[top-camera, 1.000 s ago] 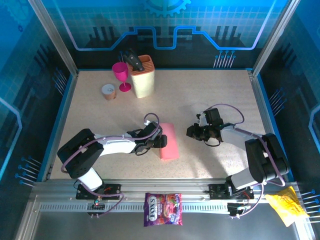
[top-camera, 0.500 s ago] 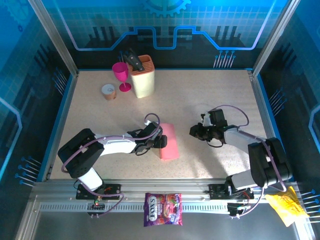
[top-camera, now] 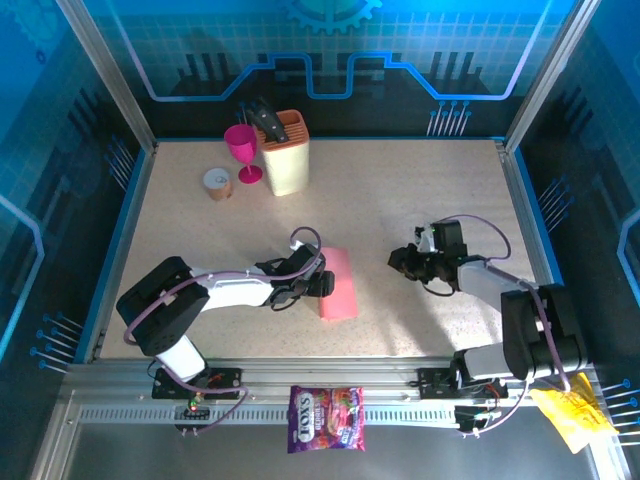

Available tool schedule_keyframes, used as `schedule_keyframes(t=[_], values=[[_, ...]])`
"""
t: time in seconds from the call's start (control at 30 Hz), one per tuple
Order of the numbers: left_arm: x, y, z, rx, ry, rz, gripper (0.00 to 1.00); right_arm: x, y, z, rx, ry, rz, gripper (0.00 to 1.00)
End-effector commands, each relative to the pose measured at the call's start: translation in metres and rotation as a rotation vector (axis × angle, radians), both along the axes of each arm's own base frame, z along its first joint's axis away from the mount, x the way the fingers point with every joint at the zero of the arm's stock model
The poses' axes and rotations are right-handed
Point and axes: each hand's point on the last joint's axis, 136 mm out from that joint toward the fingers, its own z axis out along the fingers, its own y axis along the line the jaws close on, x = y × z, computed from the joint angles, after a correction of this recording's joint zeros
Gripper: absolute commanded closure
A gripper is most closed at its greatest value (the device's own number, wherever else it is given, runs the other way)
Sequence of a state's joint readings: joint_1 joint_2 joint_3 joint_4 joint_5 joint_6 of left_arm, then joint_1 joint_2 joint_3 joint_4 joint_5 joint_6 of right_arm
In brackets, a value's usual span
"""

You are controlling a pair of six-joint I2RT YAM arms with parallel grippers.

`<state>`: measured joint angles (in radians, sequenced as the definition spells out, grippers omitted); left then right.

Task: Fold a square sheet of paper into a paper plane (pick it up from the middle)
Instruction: Hold the square sheet of paper at the center of the table.

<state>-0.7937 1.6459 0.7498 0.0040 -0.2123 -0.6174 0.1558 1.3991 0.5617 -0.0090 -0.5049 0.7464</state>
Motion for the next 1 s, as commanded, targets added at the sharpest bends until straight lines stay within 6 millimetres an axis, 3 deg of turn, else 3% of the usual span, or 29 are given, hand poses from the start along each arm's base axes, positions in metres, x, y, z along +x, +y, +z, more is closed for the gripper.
schedule_keyframes(t=[0.0, 0.23, 0.5, 0.73, 0.97], values=[[0.000, -0.014, -0.015, -0.026, 0.030, -0.055, 0.26, -0.002, 0.032, 0.011, 0.035, -0.039, 0.137, 0.80], [-0.001, -0.013, -0.017, -0.024, 0.031, -0.053, 0.26, -0.014, 0.077, 0.004, -0.041, -0.048, 0.279, 0.82], [-0.002, -0.012, -0.018, -0.027, 0.032, -0.050, 0.26, -0.028, 0.109, -0.020, -0.082, -0.007, 0.355, 0.86], [-0.003, -0.011, -0.020, -0.026, 0.033, -0.049, 0.26, -0.032, 0.117, -0.036, -0.096, 0.020, 0.375, 0.88], [-0.002, -0.011, -0.012, -0.046, 0.032, -0.026, 0.25, -0.037, 0.110, -0.056, -0.135, 0.074, 0.362, 0.94]])
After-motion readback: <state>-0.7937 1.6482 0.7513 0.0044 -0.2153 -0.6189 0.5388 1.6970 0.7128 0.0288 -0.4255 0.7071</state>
